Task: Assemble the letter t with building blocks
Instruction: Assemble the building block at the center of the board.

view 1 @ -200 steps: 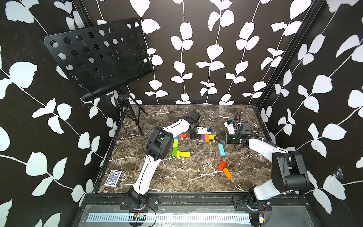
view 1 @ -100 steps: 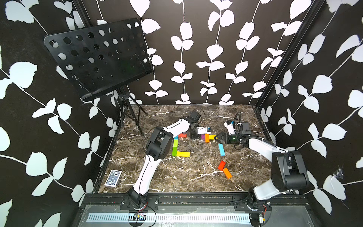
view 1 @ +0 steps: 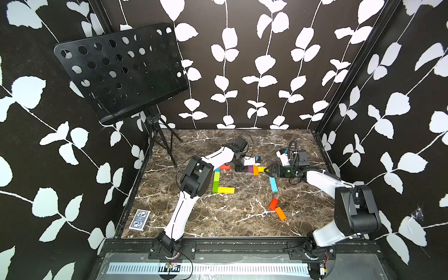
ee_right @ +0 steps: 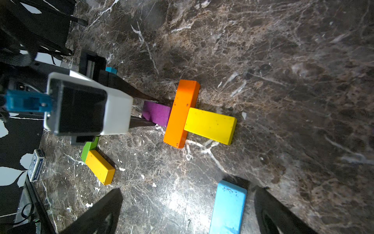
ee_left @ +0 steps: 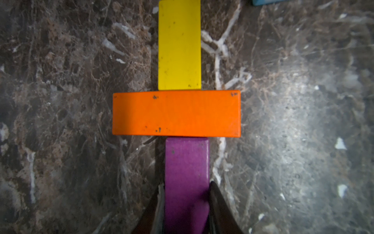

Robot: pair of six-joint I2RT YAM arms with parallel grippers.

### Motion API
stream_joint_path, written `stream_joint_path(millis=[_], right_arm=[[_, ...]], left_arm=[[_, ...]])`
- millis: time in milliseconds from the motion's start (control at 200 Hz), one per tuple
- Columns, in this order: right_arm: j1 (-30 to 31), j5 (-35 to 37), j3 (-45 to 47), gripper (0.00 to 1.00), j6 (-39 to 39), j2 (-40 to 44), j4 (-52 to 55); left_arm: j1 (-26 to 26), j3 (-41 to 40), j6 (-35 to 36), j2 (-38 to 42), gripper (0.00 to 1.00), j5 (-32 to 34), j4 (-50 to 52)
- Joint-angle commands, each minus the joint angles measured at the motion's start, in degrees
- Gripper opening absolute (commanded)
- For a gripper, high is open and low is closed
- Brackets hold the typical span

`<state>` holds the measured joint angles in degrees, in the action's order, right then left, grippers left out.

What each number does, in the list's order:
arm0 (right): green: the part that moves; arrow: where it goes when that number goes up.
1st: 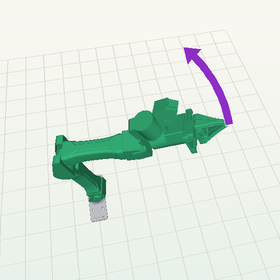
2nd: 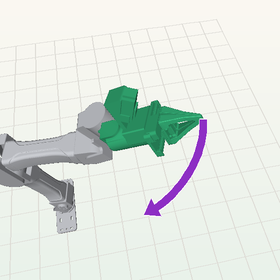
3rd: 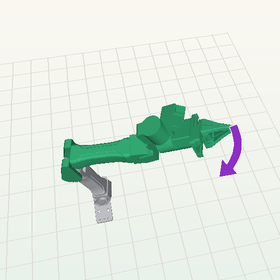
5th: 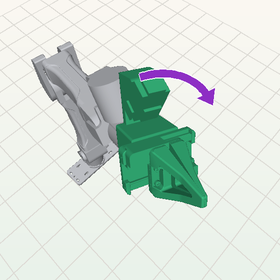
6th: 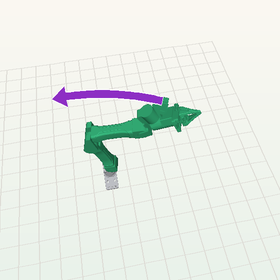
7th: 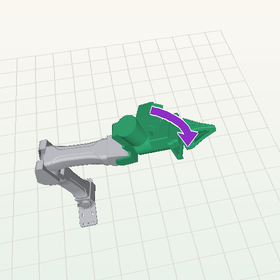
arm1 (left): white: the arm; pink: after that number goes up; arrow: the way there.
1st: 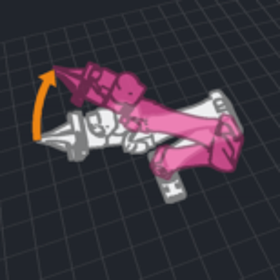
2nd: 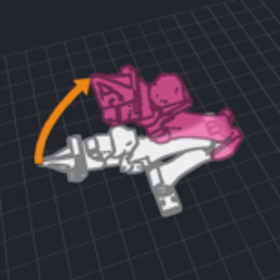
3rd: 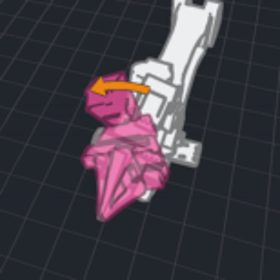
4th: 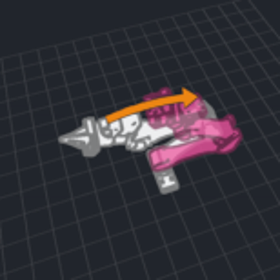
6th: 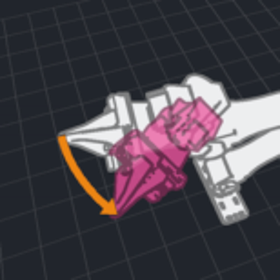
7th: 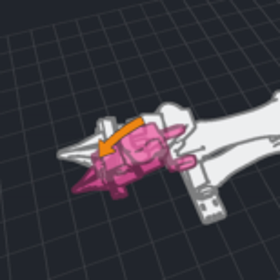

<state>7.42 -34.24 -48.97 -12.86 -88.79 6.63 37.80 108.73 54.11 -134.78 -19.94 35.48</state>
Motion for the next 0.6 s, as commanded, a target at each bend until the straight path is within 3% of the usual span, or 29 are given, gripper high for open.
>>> stream_joint_path(millis=[0, 250, 595], right_arm=[[-0.23, -1.25, -0.84, 0.99, 0.73, -0.34, -1.01], [-0.26, -1.63, -0.86, 0.99, 0.78, -0.84, -1.1], [-0.3, -1.45, -0.62, 0.99, 0.74, -1.03, -1.43]], left_arm=[[0.03, 0.65, 0.65, -0.32, 0.27, -0.45, 2.22], [0.02, 0.52, 0.12, -0.44, 0.32, -0.53, 1.79], [0.06, -0.07, 0.52, 0.35, 0.63, -1.65, -0.03]])
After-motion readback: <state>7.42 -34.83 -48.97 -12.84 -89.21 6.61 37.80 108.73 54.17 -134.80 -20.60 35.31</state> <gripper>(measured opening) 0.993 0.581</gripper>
